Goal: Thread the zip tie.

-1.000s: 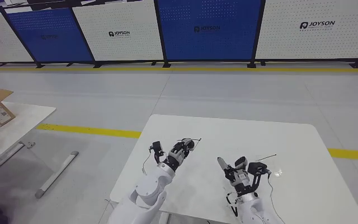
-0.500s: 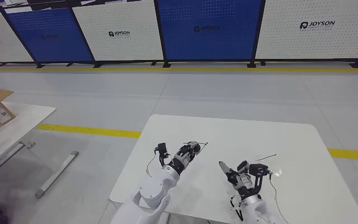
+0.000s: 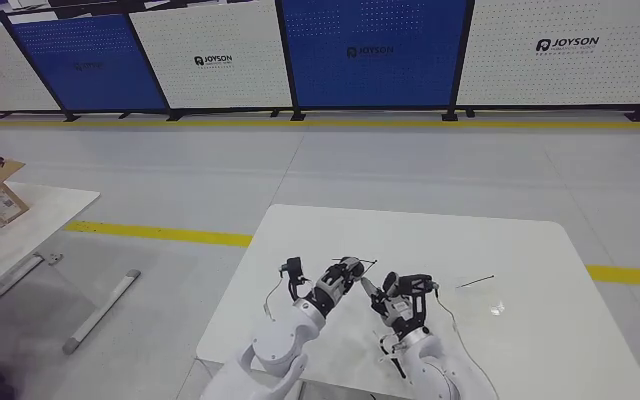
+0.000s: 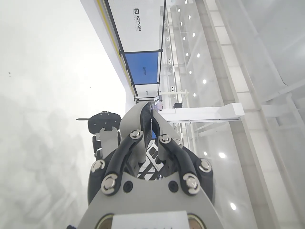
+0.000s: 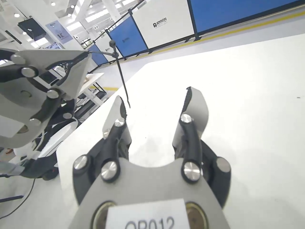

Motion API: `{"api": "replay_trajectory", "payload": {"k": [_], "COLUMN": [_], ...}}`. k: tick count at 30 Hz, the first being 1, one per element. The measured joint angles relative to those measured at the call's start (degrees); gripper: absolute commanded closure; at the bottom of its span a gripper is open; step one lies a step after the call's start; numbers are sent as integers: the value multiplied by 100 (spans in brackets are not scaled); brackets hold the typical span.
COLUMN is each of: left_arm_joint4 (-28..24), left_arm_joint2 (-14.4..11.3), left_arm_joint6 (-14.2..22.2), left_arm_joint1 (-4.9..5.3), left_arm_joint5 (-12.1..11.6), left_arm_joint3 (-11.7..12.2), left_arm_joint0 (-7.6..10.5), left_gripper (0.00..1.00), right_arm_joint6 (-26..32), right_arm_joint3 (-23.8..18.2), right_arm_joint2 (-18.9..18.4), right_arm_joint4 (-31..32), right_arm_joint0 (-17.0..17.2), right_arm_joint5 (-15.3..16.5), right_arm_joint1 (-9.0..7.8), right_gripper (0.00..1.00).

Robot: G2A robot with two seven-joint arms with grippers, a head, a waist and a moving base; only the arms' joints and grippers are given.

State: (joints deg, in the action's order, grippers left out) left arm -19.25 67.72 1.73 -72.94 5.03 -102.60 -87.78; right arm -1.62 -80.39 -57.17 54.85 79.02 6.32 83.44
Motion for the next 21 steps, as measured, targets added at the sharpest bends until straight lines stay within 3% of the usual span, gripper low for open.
{"api": "replay_trajectory", "payload": {"k": [7,14,18,19,21], "left_arm_joint4": [25,38,59,60,61], "left_arm_joint2": [-4,17,44,49,54], "left_arm_joint6": [184,262,306,317,329], "left_arm_joint1": [13,24,35,37,39], "left_arm_joint5": [25,10,-4,-6,-9], "left_arm_joint3": [39,17,-11,-16,-20], "left_arm_joint0": [-11,-35,-74,-79,-84], "left_gripper": [100,100,100,100,100], "right_arm_joint6": [8,33,36,42,49], "right_arm_joint3": [36,121,140,142,147], "right_arm_joint2": [78,184,205,211,217], "right_arm_joint4": [-12,-65,-74,-73,-72], "right_arm_joint0": [-56,-175,-210,-218,-228], "right_arm_joint5": [66,-20,-46,-54,-62], "right_arm_joint1": [17,59,71,74,78], "right_gripper": [50,62,62,66,84]}}
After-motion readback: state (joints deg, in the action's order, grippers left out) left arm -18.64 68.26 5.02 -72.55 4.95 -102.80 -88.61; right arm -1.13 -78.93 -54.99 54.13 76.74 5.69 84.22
